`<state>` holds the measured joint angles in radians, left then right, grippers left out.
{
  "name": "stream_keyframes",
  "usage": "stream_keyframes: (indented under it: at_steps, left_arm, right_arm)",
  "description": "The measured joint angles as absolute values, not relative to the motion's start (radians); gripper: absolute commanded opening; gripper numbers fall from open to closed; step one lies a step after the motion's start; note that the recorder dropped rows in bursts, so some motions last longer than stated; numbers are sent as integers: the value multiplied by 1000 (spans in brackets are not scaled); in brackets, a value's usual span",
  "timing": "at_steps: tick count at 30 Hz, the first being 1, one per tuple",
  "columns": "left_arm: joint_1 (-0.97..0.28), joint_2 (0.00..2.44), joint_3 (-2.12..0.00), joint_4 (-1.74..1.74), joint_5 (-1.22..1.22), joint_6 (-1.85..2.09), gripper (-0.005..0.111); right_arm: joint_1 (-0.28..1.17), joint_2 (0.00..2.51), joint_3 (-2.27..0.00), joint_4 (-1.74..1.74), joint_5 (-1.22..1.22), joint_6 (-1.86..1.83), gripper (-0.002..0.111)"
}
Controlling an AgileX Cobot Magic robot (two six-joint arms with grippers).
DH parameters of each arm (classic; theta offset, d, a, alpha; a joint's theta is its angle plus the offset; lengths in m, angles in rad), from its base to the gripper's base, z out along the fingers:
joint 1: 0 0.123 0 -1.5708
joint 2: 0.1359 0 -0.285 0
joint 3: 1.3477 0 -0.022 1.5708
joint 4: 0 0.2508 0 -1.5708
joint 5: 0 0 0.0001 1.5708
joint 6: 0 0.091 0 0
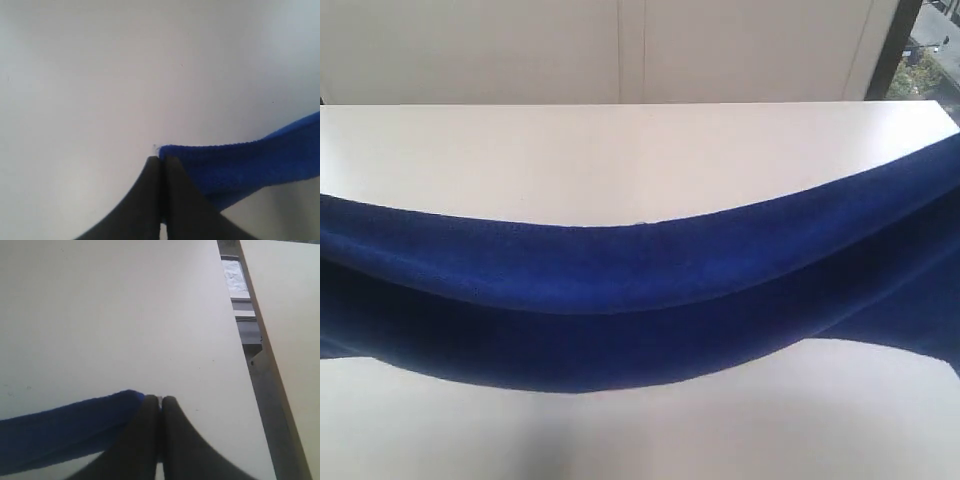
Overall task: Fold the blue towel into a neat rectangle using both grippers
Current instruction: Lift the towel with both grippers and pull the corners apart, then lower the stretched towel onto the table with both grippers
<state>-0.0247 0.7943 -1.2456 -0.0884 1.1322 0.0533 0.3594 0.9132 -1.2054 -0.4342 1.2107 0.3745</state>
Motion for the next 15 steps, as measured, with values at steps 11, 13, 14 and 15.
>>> stream_keyframes:
  at_steps: [11,13,14,15]
  left_arm:
    - [-25,1159,-1110,-92,858,-15,0]
    - [-25,1321,-1073,-92,698,-26,0]
    - [-25,1377,-1069,-92,653,-28,0]
    - [-25,1432,-1068,-92,593,-33,0]
  right_arm:
    - [351,1326,-1130,-493,924,419,0]
    - [331,1489,-1128,-563,805,501,0]
    - [320,1544,-1128,-589,764,536,0]
    - [311,1587,-1131,-610,735,562,0]
